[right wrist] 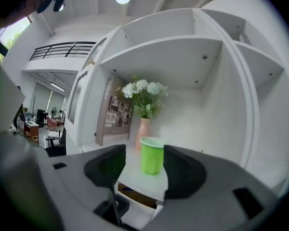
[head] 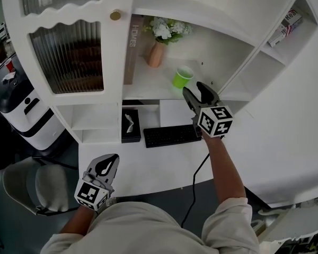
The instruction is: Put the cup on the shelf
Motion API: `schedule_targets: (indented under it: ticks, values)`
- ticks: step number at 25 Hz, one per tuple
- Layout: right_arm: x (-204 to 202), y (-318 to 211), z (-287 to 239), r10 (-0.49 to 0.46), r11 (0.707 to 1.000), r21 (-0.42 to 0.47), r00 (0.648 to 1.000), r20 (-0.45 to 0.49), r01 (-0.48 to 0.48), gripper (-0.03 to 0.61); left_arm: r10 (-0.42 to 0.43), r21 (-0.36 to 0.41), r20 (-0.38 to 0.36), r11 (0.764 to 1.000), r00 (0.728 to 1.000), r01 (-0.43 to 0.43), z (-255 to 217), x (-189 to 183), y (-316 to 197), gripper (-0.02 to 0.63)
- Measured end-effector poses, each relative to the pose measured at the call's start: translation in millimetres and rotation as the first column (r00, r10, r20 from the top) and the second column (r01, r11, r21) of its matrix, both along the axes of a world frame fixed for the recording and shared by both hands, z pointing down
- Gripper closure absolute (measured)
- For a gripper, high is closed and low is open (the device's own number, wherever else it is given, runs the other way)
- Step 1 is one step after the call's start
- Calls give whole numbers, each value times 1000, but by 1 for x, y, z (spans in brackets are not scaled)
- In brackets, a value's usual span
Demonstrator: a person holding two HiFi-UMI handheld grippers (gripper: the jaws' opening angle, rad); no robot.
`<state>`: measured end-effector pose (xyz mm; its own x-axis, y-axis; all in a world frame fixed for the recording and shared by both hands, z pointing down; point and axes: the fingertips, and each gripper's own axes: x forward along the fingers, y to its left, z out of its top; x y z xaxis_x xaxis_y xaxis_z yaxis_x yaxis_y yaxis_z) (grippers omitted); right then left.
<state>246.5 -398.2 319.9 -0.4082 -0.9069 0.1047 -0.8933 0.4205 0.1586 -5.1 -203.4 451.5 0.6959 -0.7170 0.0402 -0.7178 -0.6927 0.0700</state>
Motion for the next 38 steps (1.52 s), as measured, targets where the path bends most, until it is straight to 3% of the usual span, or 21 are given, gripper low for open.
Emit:
schedule_targets:
  ticks: [8,25,29,38]
  values:
    - [8,59,-1,11,998,61,999,33,-13,389,30,9,2,1000,1000,-30,-2,9,-3,614]
    - [14,165,19,49,990,122,992,118,-63,473,65,26,7,998,998,-65,-12,21,-1,614]
    - [20,182,31,75,987,129,987,145,-94,568,68,26,13,997,998,-68,-11,22,2,614]
    - [22,204,44,101,985,121,984,148,-119,573,82,30,17,996,996,-83,-14,28,7,614]
